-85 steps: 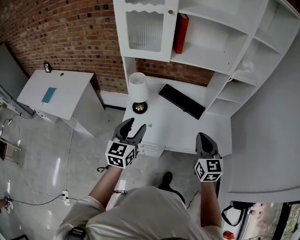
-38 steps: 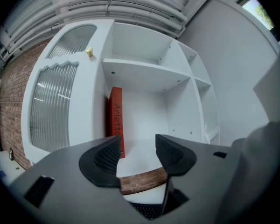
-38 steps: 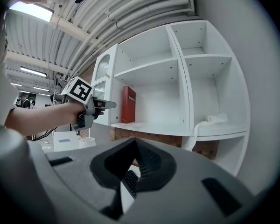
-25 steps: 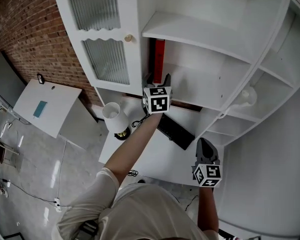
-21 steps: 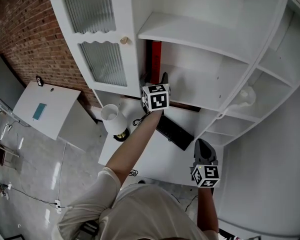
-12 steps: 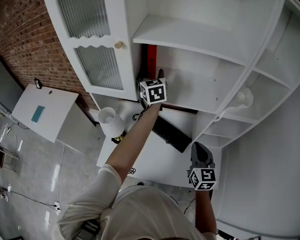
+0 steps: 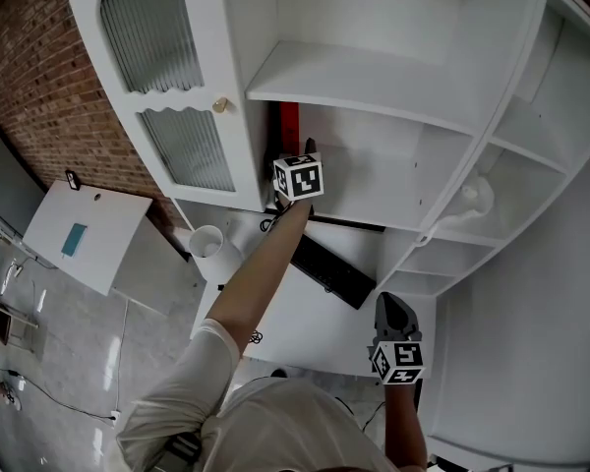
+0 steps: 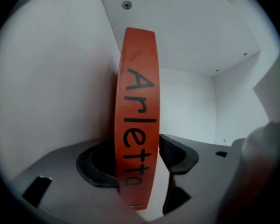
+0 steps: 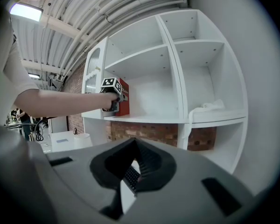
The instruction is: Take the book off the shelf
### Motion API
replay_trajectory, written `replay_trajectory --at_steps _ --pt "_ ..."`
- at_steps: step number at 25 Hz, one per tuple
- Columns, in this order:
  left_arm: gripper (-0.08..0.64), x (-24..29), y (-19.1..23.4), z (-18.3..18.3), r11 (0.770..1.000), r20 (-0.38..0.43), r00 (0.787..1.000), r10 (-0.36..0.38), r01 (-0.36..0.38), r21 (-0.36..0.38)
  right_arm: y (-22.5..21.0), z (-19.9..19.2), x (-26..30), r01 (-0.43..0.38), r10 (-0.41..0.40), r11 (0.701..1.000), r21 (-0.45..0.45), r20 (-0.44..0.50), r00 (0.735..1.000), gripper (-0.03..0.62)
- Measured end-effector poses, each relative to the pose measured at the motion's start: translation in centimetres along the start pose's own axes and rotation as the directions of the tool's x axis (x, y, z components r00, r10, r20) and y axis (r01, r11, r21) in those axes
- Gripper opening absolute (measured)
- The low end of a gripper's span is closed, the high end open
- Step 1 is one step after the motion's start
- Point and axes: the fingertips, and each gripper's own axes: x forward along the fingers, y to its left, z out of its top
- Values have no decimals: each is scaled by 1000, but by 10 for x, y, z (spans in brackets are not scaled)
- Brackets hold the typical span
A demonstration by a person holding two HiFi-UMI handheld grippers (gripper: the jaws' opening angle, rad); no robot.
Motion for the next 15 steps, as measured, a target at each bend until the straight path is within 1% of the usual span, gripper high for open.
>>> replay_trajectory --at_steps 4,5,7,10,15 --pt "223 11 3 -1 1000 -1 1000 20 -20 1 1 -2 0 2 -2 1000 1 -4 1000 2" --pt "188 12 5 -1 1000 2 1000 29 -29 0 0 -2 -1 4 -4 1000 1 -5 1000 2" --pt "179 12 7 -1 999 13 999 36 -36 -6 -1 -2 -3 11 -11 1000 2 -8 1000 2" --pt "158 9 6 1 1000 30 999 12 -11 -19 -5 -2 -6 22 -22 1000 4 -9 1000 2" --pt "149 0 4 0 999 26 999 -23 24 -31 -1 -3 -9 21 -21 1000 11 -8 1000 2"
